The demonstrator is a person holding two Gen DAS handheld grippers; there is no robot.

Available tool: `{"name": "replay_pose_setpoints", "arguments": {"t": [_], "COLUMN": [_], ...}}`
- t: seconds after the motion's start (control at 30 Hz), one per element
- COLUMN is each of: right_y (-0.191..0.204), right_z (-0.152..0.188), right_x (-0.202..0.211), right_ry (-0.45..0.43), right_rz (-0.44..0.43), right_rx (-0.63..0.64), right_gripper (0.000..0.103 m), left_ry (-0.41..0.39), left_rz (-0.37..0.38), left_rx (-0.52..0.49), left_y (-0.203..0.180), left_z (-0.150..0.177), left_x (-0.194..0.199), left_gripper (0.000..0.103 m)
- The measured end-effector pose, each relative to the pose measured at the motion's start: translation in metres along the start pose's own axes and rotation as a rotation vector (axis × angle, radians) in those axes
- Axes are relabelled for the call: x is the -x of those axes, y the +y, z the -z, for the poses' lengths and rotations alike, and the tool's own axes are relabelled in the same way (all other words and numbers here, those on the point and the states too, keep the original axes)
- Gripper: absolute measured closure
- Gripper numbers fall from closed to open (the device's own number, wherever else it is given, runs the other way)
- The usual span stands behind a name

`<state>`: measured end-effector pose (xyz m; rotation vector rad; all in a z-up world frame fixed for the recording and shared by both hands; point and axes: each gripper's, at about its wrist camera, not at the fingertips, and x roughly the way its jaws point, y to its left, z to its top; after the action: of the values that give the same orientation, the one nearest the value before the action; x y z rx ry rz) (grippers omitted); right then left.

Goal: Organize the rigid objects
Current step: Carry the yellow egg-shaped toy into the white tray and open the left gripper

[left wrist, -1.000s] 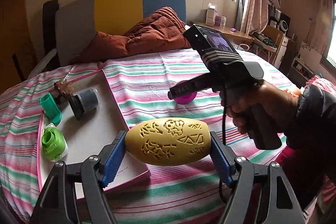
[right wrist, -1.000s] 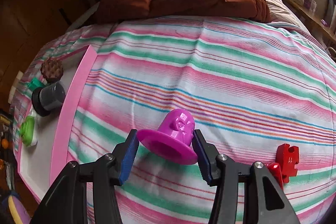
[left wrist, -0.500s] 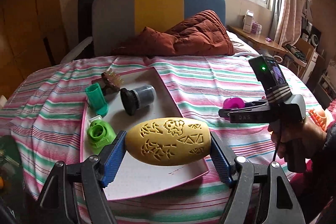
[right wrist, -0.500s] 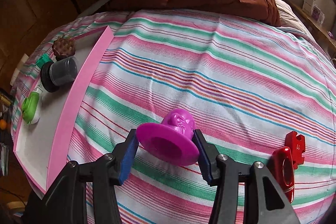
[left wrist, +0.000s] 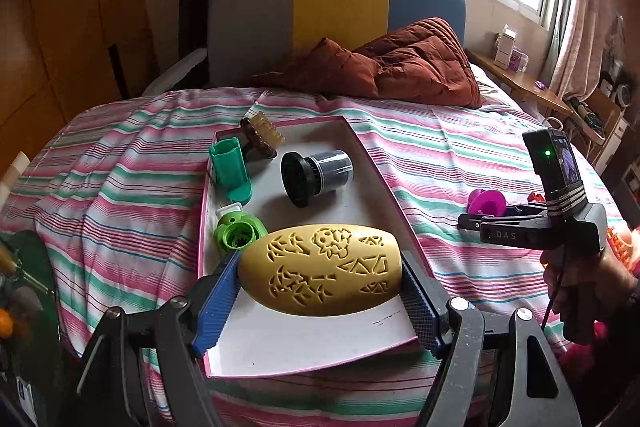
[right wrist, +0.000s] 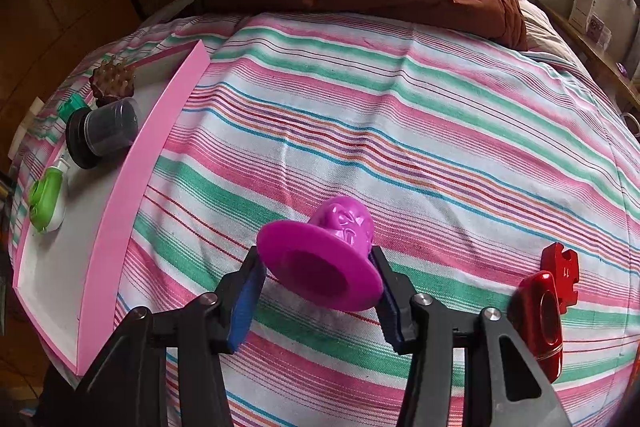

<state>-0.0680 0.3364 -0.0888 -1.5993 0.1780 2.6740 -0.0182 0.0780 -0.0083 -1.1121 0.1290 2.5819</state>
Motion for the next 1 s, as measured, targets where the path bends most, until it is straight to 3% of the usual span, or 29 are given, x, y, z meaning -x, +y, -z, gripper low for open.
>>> {"name": "replay_pose_setpoints", "arguments": {"t": [0.07,0.1,0.13,0.4,0.43,0.5,0.63,0.7,0.83,1.0], "right_y": [0.002,0.004,0.005,-0.005,-0.008,-0.015,-0.031,-0.038,-0.043,-0.031], "right_z": [0.002,0.004,0.005,0.008,0.007,0.008,0.004,0.000,-0.015,-0.033], "right_x": [0.001,0.002,0.003,0.006,0.007,0.010,0.024,0.030,0.025,0.002], "right_ry": [-0.002,-0.004,-0.011,-0.012,-0.007,0.000,-0.057,-0.085,-0.094,-0.063], "right_rz": [0.011,0.014,0.018,-0.033,-0.050,-0.097,-0.066,-0.058,-0.092,-0.039], "right_rx": [-0.017,-0.023,-0.031,-0.127,-0.143,-0.189,-0.264,-0.299,-0.349,-0.300], "right_gripper": [0.058,0.082,0.089,0.089,0.087,0.064,0.045,0.031,0.030,0.025], "left_ry": [0.003,0.009,0.014,0.030,0.031,0.033,0.028,0.031,0.045,0.076], "left_rz": [-0.003,-0.004,-0.001,0.001,0.004,0.008,0.012,0.010,0.009,0.015], "left_rx": [0.008,0.015,0.026,0.060,0.064,0.073,0.080,0.084,0.089,0.135], "left_y": [0.005,0.007,0.011,0.026,0.027,0.030,0.033,0.036,0.039,0.048], "left_z": [0.001,0.002,0.003,0.009,0.010,0.012,0.013,0.014,0.014,0.008], "left_x": [-0.002,-0.003,-0.005,-0.013,-0.014,-0.015,-0.016,-0.018,-0.023,-0.036], "left_gripper": [0.027,0.027,0.027,0.027,0.027,0.027,0.027,0.027,0.027,0.027]}}
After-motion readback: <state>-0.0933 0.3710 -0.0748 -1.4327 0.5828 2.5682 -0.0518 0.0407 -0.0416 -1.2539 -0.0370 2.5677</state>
